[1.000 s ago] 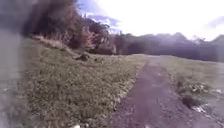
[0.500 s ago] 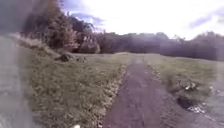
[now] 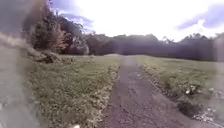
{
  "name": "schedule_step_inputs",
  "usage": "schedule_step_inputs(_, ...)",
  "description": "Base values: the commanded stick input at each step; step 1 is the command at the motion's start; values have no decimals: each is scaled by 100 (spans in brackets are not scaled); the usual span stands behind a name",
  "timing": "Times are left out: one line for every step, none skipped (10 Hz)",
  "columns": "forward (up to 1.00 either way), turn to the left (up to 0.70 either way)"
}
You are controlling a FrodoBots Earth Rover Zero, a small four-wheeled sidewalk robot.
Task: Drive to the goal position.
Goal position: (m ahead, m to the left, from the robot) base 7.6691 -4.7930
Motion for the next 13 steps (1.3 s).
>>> schedule_step_inputs(70,0)
schedule_step_inputs(70,0)
schedule_step_inputs(70,0)
schedule_step_inputs(70,0)
schedule_step_inputs(70,0)
schedule_step_inputs(70,0)
schedule_step_inputs(70,-2)
schedule_step_inputs(70,-25)
schedule_step_inputs(70,-35)
schedule_step_inputs(70,-35)
schedule_step_inputs(70,-35)
schedule_step_inputs(70,-35)
schedule_step_inputs(70,-35)
